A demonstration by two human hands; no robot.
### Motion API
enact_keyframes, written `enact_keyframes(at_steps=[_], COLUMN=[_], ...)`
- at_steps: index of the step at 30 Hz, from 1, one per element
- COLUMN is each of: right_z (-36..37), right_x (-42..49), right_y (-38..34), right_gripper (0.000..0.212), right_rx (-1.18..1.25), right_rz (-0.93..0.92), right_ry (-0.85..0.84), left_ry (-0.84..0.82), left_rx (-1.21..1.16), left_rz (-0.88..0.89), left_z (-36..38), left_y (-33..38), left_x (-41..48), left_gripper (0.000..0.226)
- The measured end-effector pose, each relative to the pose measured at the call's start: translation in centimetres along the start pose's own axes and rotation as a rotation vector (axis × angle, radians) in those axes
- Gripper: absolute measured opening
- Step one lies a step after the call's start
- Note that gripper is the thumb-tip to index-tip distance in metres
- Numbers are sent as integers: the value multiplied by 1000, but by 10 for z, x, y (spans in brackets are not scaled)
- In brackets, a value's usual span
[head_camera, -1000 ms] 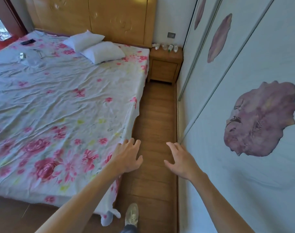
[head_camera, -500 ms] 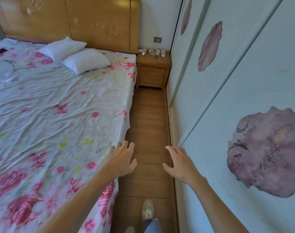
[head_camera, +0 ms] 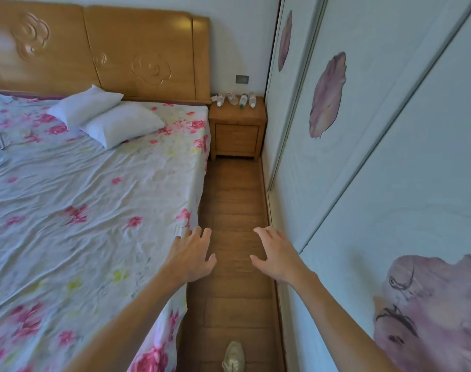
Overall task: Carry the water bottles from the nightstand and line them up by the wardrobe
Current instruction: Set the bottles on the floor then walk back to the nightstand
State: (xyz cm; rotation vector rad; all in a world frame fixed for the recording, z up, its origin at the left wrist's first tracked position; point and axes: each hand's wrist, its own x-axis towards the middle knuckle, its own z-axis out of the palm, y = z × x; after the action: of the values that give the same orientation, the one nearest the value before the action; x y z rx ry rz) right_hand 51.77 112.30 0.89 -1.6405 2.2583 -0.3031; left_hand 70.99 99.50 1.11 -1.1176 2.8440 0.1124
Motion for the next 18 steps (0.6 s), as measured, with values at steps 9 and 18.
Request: enact_keyframes(at_steps=[9, 18], right_z=[-25, -32], right_x=[65, 123], right_y=[36, 59], right_gripper=[68, 68], right_rx=[40, 61], right_rz=[-9, 27], right_ry=[-3, -35], left_ry=[1, -38], left_rx=[-20, -41], left_rz=[-38, -35], left_z=[-9, -10], left_y=[3, -3], left_x=[72, 144], left_gripper=[61, 64])
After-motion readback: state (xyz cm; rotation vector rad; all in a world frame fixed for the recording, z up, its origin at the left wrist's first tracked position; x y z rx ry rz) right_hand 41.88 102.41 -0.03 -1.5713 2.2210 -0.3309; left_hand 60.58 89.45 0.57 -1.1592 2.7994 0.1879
